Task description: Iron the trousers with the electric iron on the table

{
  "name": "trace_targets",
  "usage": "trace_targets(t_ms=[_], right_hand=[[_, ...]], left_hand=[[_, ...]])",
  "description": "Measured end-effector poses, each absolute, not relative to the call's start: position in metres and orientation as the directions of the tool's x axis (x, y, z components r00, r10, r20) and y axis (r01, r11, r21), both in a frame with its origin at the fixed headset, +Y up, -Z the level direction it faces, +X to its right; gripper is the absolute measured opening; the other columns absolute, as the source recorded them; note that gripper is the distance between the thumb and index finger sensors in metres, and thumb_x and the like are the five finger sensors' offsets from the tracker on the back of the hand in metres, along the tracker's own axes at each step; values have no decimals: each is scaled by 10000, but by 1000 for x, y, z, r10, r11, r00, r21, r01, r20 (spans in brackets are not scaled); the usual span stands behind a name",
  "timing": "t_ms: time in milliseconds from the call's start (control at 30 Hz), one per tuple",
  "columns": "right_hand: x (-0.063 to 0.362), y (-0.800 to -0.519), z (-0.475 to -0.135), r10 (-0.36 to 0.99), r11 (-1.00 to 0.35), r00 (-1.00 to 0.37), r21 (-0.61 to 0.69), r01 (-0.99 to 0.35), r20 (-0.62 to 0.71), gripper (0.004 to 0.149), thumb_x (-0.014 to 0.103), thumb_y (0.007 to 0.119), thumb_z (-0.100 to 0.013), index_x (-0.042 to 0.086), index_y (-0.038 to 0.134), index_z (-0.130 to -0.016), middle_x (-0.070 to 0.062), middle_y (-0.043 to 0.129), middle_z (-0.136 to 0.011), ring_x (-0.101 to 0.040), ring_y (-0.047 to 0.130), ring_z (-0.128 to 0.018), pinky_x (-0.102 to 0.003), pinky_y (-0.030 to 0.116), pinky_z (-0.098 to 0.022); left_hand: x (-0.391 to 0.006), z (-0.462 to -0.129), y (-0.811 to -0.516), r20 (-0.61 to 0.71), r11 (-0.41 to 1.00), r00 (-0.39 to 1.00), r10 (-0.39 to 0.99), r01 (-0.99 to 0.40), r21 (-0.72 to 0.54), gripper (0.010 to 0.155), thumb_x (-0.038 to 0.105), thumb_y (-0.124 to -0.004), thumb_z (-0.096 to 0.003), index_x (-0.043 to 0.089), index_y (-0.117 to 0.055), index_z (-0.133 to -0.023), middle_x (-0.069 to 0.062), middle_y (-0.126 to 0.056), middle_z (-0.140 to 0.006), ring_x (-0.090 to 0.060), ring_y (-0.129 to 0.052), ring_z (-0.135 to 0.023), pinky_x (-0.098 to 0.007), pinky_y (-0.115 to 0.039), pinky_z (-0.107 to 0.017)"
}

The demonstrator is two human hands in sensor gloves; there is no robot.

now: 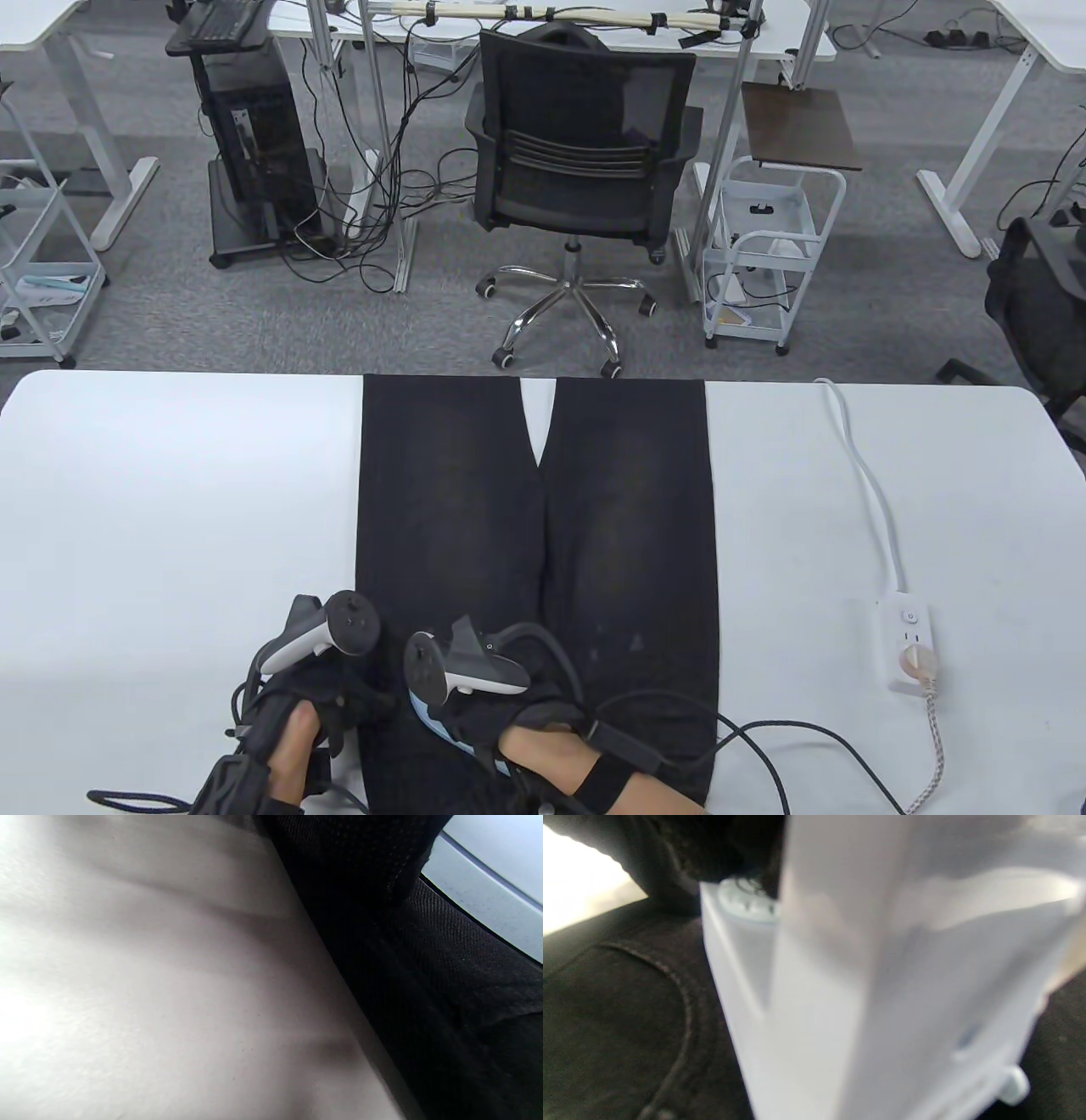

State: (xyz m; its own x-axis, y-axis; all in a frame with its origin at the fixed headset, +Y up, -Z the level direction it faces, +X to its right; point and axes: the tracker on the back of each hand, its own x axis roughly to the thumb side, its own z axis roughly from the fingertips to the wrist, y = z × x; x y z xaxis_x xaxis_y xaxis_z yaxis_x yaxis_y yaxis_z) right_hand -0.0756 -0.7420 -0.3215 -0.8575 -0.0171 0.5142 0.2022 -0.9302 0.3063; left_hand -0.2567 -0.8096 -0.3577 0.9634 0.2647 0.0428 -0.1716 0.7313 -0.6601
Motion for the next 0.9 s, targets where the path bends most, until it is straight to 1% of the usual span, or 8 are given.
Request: trace_targets(t_ms=[233, 333, 433, 500, 533, 700, 767, 900], right_hand=[[-78, -743, -325, -34, -934, -856, 288, 210, 515, 537, 480, 726, -529, 34, 651, -820, 70, 895, -459, -86, 965, -264, -382, 900, -256], [-84, -742, -339, -61, -941, -865, 260, 216, 498, 538, 482, 723, -527, 36, 653, -820, 69, 896, -459, -87, 965, -265, -382, 900, -255], [-93, -742, -361, -73, -945, -878, 249, 213, 473, 534, 479, 725, -525, 38, 652, -817, 69, 896, -459, -92, 967, -266, -386, 900, -257], [-101, -742, -376, -114, -956, -885, 192, 221, 450, 532, 479, 725, -521, 41, 656, -814, 69, 897, -455, -92, 966, -264, -387, 900, -256], [-102, -742, -379, -117, -954, -885, 198, 227, 451, 533, 485, 719, -522, 45, 654, -816, 74, 896, -458, -86, 967, -267, -382, 902, -259], [-103, -742, -435, -25, -935, -946, 326, 136, 323, 534, 484, 720, -520, 45, 655, -818, 71, 896, -460, -92, 966, -270, -387, 900, -260], [-104, -743, -451, -69, -945, -958, 288, 153, 280, 535, 485, 721, -515, 46, 659, -815, 72, 897, -456, -90, 967, -265, -386, 900, -256], [-98, -744, -483, -60, -950, -982, 292, 112, 181, 533, 487, 721, -514, 50, 660, -812, 77, 897, -453, -87, 967, -263, -384, 901, -256]], left_hand=[[-256, -358, -810, 44, 730, 963, 265, -171, -661, 1071, 471, -828, -510, 119, -35, -1137, -279, 96, -1110, -563, 53, -991, -809, -182, -646], [-256, -358, -810, 44, 730, 963, 265, -170, -662, 1071, 471, -826, -511, 118, -32, -1136, -280, 99, -1109, -564, 57, -990, -810, -180, -646], [-256, -358, -810, 43, 730, 963, 268, -173, -662, 1065, 469, -822, -515, 121, -30, -1136, -279, 99, -1109, -563, 58, -989, -810, -178, -644], [-256, -358, -810, 43, 730, 963, 266, -172, -662, 1067, 467, -824, -514, 124, -28, -1135, -280, 99, -1109, -565, 56, -988, -812, -179, -643], [-256, -358, -810, 43, 730, 963, 266, -172, -662, 1067, 465, -826, -513, 124, -29, -1135, -280, 98, -1109, -565, 54, -989, -811, -183, -645], [-256, -358, -810, 46, 731, 964, 262, -167, -662, 1075, 464, -831, -510, 117, -30, -1137, -284, 95, -1109, -569, 51, -989, -813, -186, -645], [-256, -358, -810, 47, 731, 964, 261, -165, -662, 1076, 463, -832, -511, 114, -30, -1138, -286, 95, -1109, -572, 49, -988, -815, -187, -644], [-255, -359, -810, 49, 731, 964, 262, -165, -663, 1076, 462, -833, -510, 114, -31, -1138, -287, 94, -1110, -572, 49, -989, -816, -187, -643]])
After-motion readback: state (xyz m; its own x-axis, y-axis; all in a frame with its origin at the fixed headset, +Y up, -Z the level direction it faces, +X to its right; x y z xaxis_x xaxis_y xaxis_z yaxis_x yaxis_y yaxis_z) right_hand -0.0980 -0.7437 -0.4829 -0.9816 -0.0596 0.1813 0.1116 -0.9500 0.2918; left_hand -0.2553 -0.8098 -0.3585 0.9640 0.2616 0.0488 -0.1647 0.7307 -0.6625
